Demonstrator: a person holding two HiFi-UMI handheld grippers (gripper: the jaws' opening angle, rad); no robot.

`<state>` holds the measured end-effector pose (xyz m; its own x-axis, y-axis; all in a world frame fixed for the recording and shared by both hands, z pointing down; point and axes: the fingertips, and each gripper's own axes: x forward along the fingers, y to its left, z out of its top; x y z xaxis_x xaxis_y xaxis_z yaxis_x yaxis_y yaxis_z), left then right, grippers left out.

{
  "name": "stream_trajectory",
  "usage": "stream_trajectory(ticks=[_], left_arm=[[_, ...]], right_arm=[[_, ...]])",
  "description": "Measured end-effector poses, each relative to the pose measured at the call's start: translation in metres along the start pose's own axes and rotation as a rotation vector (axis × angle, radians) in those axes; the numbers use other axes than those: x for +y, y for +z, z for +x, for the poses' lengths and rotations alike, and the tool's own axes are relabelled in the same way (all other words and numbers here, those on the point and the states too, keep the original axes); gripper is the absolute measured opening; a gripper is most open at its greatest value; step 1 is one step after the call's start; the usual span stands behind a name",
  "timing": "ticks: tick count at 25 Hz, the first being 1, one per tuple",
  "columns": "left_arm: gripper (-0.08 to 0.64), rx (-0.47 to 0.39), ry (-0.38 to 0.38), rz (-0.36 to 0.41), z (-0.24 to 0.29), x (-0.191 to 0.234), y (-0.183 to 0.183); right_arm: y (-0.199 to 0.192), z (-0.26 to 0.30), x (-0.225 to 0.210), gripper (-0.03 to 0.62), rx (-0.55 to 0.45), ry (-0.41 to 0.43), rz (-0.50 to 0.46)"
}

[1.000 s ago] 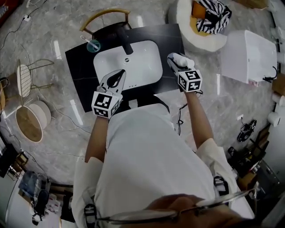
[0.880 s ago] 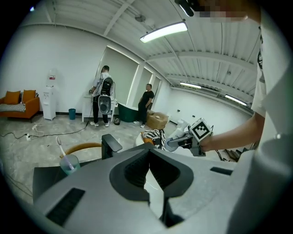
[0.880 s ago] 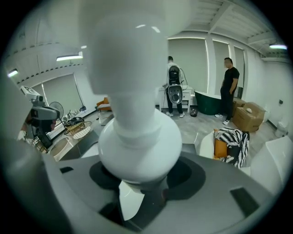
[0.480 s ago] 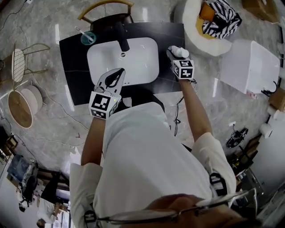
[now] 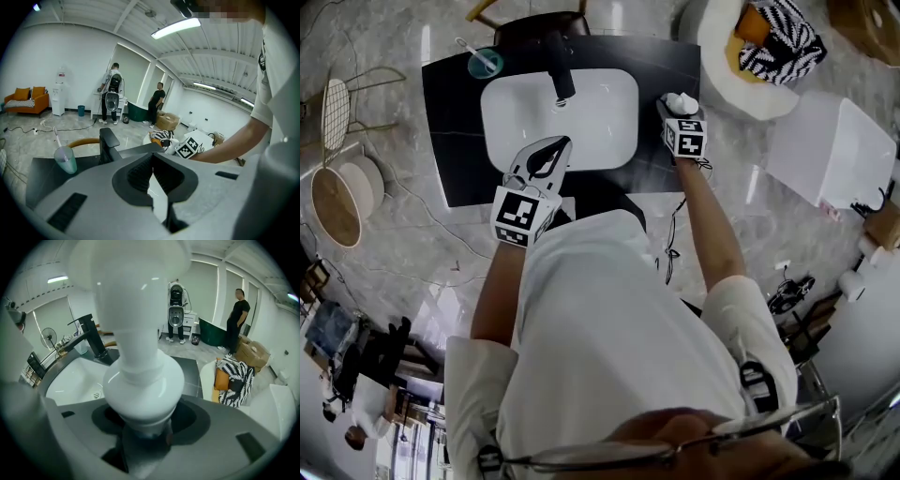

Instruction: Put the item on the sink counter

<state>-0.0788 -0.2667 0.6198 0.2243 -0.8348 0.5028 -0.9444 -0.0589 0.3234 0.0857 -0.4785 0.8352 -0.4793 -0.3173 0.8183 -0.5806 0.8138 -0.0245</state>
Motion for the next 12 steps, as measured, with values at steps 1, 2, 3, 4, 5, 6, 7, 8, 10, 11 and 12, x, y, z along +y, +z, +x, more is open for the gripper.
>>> stream_trajectory(ticks=[1, 2, 3, 4, 5, 6, 7, 8, 10, 11, 12], left_arm=[[0.003, 0.001, 0.005, -0.002, -0.0006, 0.0001, -0.0008], [0.003, 0.003, 0.01, -0.003, -0.0016, 0.0004, -0.0014], [0.003, 0.004, 0.015, -0.004, -0.0027, 0.0008, -0.0021], [0.003, 0.005, 0.02, -0.005, -0.0039, 0.0012, -0.003], [0.003, 0.006, 0.024, -0.007, -0.0047, 0.0018, -0.004], [0.003, 0.008, 0.029, -0.009, -0.0051, 0.0025, -0.0052], [0.003, 0.009, 0.033, -0.01, -0.0052, 0.0032, -0.0064], [0.003, 0.011, 0.036, -0.01, -0.0053, 0.0036, -0.0074], [0.003, 0.009, 0.04, -0.008, -0.0055, 0.0027, -0.0082], [0.003, 0.008, 0.042, -0.007, -0.0057, 0.0016, -0.0079], [0.003, 0.006, 0.043, -0.004, -0.0061, 0.0003, -0.0073]], right_arm=[[-0.0022, 0.0014, -0.0003, 0.25, 0.002, -0.001, 0.0], [-0.0037, 0.0023, -0.0005, 0.252, 0.001, -0.003, 0.001], [-0.0044, 0.0026, -0.0005, 0.252, -0.003, -0.005, 0.001], [-0.0046, 0.0028, -0.0004, 0.252, -0.009, -0.006, 0.002], [-0.0048, 0.0033, -0.0004, 0.252, -0.013, -0.008, 0.001], [-0.0049, 0.0041, -0.0005, 0.253, -0.017, -0.01, 0.0], [-0.0049, 0.0052, -0.0005, 0.253, -0.022, -0.013, -0.001], [-0.0049, 0.0062, -0.0005, 0.253, -0.026, -0.016, 0.0], [-0.0051, 0.007, -0.001, 0.262, -0.032, -0.024, 0.0], [-0.0053, 0.007, -0.0013, 0.278, -0.032, -0.025, -0.001], [-0.0057, 0.0069, -0.0013, 0.298, -0.031, -0.024, 0.001]])
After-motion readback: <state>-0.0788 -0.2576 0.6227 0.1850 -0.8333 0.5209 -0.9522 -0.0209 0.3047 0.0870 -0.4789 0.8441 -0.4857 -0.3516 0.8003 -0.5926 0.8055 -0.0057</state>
